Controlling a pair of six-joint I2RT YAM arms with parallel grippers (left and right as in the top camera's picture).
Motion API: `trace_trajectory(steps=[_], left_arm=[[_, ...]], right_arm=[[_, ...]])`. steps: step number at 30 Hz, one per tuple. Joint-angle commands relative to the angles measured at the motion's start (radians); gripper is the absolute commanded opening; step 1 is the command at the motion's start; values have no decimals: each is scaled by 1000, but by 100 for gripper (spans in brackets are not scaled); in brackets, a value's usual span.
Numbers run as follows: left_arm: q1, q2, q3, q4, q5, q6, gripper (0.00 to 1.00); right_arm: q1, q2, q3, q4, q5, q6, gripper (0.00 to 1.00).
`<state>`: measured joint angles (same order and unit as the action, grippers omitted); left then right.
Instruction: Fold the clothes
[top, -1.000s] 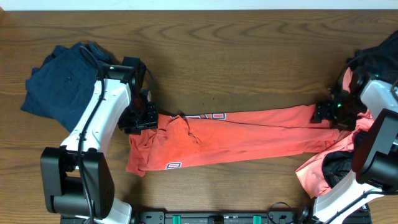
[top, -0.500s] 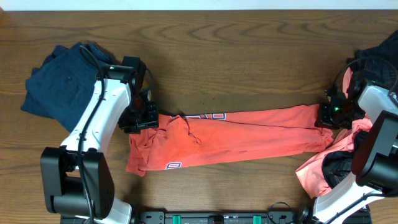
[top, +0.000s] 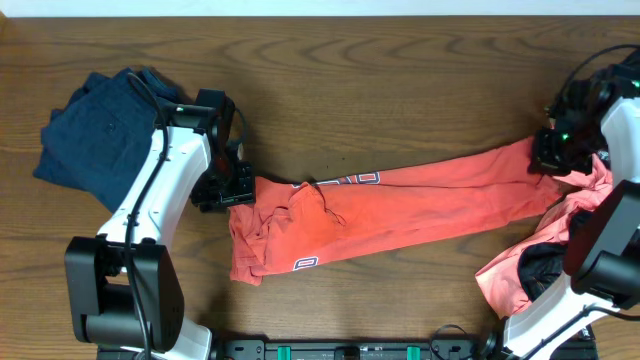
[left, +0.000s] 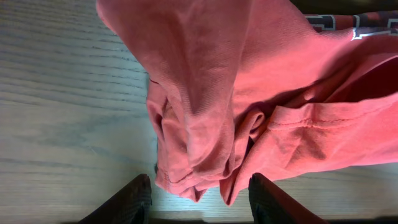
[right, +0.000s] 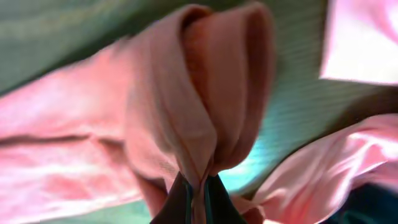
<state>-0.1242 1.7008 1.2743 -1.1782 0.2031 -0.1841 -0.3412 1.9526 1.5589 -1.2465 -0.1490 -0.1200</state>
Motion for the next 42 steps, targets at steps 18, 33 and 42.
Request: trace_trajectory(steps=[18,33,42], left_arm=[[5,5,-4,-6,-5,-6,53],[5,5,-5,-22,-13,-5,60],[5,5,-114,64,-32,-21,84]], right_arm=[[674,-2,-20,-2,-88,310,5],[724,-1,-21,-40,224,412,55],[607,-1,-21,-98,333,491,59]])
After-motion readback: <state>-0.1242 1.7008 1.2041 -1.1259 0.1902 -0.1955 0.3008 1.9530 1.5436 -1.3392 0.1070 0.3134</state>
